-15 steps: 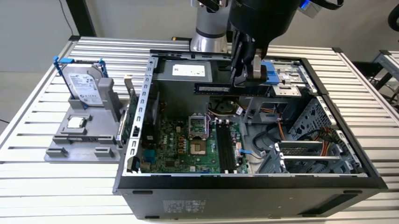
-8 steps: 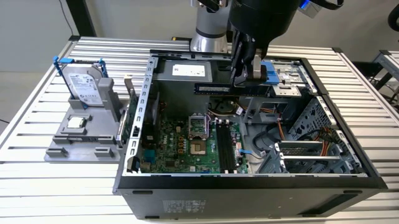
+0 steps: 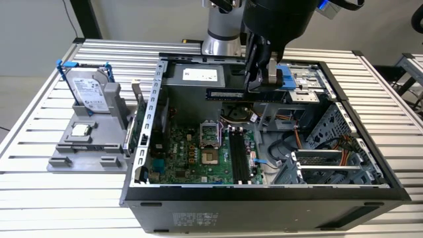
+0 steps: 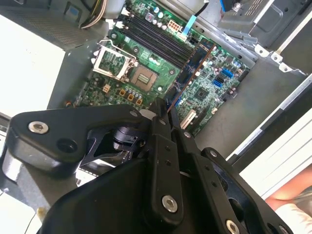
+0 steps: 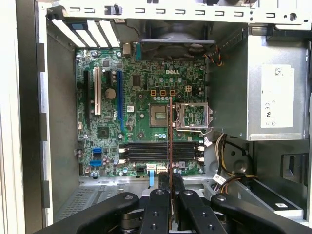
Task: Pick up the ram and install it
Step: 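Pick up the ram and move it above insertion slot, then insert the ram into the slot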
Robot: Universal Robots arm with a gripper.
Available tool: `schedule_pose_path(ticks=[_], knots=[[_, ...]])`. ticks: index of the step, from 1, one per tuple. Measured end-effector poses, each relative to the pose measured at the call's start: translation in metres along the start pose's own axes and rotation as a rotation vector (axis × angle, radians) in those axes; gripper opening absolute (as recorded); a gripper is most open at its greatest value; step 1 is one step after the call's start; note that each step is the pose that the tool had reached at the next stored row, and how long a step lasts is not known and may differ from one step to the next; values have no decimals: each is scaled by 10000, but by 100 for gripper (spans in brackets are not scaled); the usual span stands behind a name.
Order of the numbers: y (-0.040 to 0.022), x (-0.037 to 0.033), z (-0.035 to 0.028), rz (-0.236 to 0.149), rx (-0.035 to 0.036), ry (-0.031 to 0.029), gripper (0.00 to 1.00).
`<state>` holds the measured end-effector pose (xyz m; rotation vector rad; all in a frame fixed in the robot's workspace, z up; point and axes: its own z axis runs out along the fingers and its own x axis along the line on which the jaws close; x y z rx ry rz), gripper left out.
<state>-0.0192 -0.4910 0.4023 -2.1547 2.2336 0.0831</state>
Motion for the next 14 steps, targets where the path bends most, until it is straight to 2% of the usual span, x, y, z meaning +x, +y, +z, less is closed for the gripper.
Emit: schedule_pose_path(ticks=[3,10,11,14], knots=[[-56,-13,7,49,2,2,0],[-271,-72,42,123,6,1,0],[-289,-82,46,124,7,1,0],[-293,-85,48,124,7,1,0]])
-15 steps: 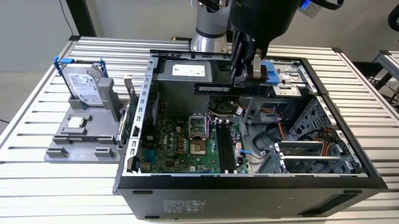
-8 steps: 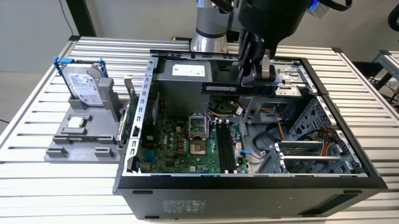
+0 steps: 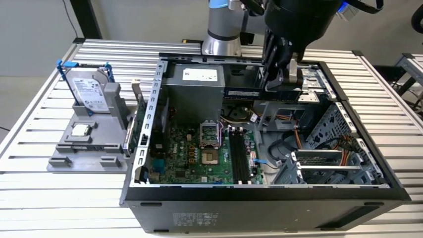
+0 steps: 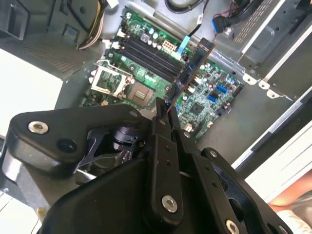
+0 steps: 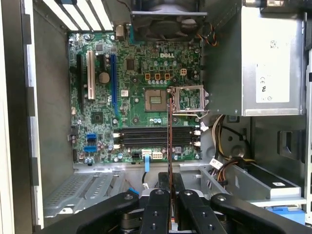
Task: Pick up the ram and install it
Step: 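Insert the ram into the slot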
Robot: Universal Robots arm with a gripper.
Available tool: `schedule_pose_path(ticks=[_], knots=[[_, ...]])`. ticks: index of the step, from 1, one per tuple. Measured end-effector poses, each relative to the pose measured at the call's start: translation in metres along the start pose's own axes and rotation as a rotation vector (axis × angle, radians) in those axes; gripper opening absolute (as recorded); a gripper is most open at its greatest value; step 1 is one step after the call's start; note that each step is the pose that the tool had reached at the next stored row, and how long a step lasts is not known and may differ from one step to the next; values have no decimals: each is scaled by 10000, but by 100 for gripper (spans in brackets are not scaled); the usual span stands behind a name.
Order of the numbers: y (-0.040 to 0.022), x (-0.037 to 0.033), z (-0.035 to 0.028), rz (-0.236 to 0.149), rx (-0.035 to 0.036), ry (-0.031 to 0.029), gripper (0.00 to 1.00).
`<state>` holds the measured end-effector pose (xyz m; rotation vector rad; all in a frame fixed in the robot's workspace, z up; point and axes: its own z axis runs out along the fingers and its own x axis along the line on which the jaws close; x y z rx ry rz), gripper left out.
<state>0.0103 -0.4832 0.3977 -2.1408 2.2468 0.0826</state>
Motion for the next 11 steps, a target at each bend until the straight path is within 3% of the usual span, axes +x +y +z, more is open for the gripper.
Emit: schedule_pose_path(ticks=[11], knots=[[0,-7,0,0,0,1,0]])
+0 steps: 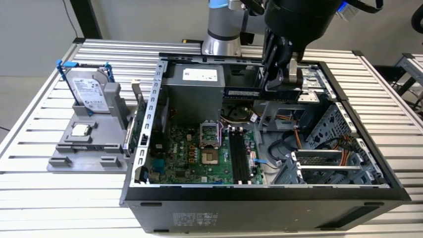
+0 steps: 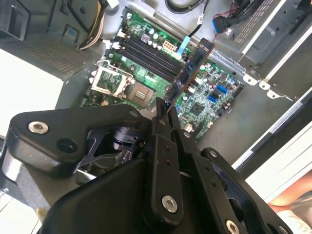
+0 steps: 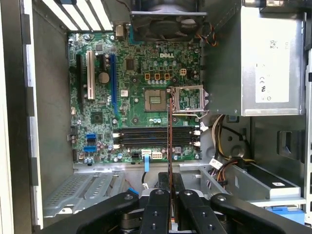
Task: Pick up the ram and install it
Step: 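Insert the ram into the slot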
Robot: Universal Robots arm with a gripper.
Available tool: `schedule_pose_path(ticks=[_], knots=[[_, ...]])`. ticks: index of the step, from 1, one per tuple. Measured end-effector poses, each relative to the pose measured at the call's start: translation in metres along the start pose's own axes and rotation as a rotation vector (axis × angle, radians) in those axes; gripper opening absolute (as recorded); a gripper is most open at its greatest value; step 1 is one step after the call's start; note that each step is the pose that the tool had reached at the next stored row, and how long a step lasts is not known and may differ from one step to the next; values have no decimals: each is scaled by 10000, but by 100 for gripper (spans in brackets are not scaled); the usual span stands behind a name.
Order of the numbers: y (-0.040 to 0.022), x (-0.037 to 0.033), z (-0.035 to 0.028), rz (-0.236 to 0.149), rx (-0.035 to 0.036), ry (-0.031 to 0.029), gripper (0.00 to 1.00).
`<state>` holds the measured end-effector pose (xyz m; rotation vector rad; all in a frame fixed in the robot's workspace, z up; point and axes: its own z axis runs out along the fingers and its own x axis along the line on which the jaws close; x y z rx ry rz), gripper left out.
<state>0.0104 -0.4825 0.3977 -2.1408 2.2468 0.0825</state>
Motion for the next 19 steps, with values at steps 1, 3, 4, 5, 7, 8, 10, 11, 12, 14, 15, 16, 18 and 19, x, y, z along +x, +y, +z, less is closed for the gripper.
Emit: schedule_pose_path(ticks=[1,3,4,5,7,8,10,11,12,14,15,16,18,19], knots=[[0,-1,0,0,0,0,0],[0,-2,0,4,0,0,0],[0,-2,0,54,3,0,0],[0,-1,0,169,11,1,0],[0,-1,1,449,29,4,0],[0,-2,1,568,37,5,0],[0,-1,1,813,52,6,0],[0,-1,2,932,60,4,0],[0,-1,2,1042,67,3,0],[0,-1,3,1261,80,0,0],[0,-2,3,1361,86,-1,0],[0,-1,4,1463,93,-2,0],[0,-1,4,1654,105,-4,0],[0,-1,5,1746,111,-5,0]])
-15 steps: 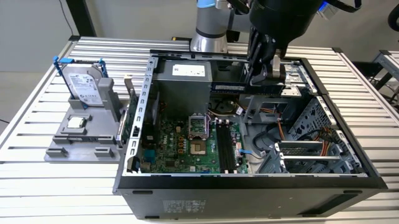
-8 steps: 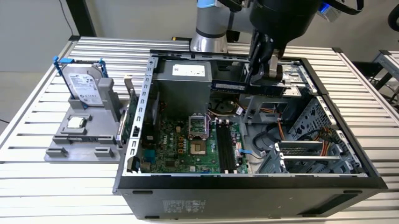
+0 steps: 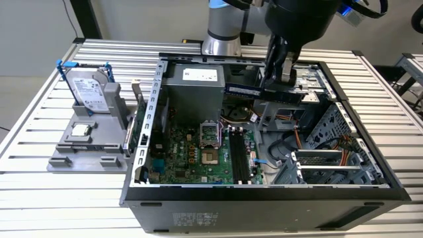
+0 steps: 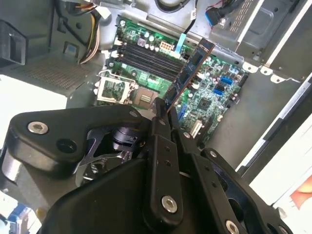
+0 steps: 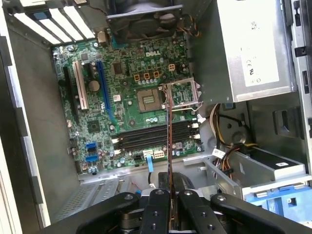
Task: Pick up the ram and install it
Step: 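Insert the ram into the slot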
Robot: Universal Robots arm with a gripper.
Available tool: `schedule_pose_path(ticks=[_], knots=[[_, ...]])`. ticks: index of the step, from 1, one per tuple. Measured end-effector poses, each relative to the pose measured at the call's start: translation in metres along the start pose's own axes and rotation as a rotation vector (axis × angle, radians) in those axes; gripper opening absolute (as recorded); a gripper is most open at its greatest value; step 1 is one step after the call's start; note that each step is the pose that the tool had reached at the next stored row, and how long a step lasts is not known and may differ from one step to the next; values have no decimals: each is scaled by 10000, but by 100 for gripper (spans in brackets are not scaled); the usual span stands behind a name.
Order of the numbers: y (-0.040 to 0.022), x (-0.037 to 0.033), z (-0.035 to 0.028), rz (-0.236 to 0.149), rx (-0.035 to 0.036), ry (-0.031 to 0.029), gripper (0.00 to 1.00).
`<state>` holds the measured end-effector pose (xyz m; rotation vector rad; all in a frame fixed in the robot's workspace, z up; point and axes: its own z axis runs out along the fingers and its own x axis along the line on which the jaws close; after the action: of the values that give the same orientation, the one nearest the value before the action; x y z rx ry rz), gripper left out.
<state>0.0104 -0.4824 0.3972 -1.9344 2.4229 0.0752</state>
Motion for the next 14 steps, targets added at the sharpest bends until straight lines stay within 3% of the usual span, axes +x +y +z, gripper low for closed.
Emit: schedule_pose_path(ticks=[2,3,14], knots=[[0,0,0,188,12,-2,0],[-2,0,1,462,29,-4,0],[-19,-4,4,1326,84,-10,0]])
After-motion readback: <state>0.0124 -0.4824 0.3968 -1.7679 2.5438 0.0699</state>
